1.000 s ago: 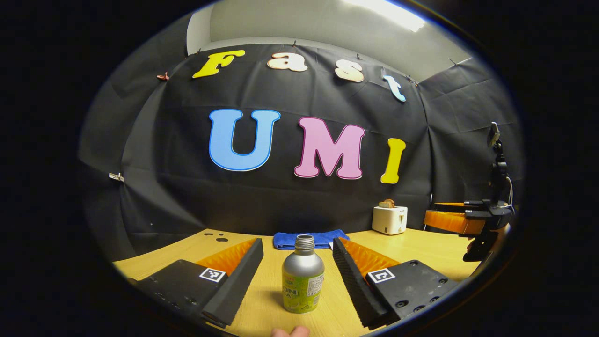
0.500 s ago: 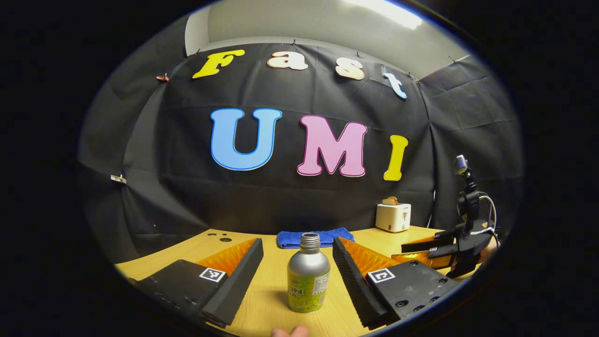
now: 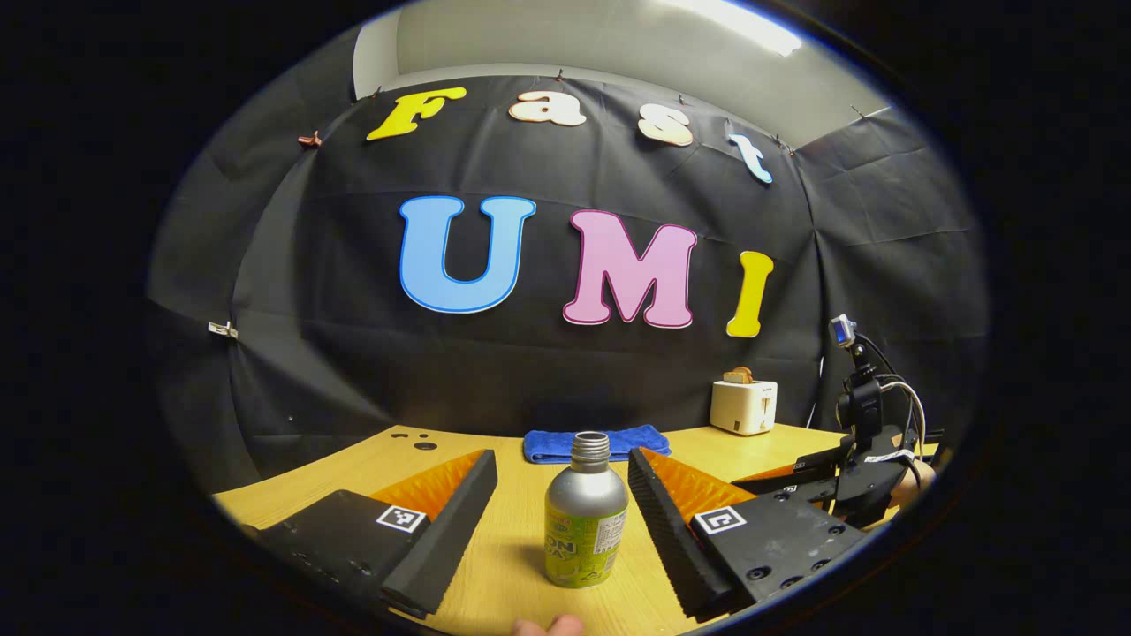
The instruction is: Open the teacup lid with one hand, grasp the water bottle and pour water into the teacup with the other hand; after pouring, place the water bottle on the coaster and then close the teacup lid.
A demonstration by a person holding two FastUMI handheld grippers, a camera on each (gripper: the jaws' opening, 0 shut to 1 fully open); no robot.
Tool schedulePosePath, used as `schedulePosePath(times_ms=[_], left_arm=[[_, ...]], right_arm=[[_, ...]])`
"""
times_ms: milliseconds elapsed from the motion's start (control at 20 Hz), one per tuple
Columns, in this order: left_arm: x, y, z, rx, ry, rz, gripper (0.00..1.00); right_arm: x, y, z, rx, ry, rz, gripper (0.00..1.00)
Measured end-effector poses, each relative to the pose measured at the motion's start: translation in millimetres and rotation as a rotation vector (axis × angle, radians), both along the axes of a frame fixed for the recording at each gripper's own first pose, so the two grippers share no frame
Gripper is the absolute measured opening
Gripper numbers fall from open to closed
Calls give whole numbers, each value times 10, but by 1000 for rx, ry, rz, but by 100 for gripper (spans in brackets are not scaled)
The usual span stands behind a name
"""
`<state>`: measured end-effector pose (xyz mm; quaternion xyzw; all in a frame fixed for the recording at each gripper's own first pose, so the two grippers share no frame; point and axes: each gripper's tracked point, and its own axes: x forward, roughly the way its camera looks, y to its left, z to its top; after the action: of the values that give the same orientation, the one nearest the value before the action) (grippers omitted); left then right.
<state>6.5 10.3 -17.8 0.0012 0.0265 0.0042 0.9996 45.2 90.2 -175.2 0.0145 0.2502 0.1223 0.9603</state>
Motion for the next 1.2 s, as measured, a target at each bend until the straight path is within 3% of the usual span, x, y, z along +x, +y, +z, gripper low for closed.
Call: schedulePosePath(times_ms=[250, 350, 400, 450, 650, 700, 850, 1000, 1200], left_arm=[[14, -11, -44, -6, 6, -2, 95], [22, -21, -58, -8, 9, -4, 95], [24, -23, -52, -7, 10, -5, 95], [26, -12, -68, -5, 12, -2, 95], [40, -84, -138, 1, 36, -30, 95], [49, -127, -166, 8, 50, -47, 95], [63, -195, -280, 39, 84, -72, 95], [121, -224, -464, 60, 129, -73, 95], [266, -185, -775, 19, 198, -45, 95]], right_arm=[[12, -25, 10, 40, -7, -12, 33], [11, -40, 46, 58, -20, -16, 32], [21, -47, 69, 73, -29, -19, 25], [18, -60, 113, 86, -40, -26, 30], [31, -180, 379, 102, -117, -59, 25], [25, -232, 465, 99, -140, -71, 30], [-9, -409, 701, 83, -197, -105, 30], [-62, -542, 881, 94, -230, -128, 30], [-110, -677, 1039, 88, -262, -150, 30]])
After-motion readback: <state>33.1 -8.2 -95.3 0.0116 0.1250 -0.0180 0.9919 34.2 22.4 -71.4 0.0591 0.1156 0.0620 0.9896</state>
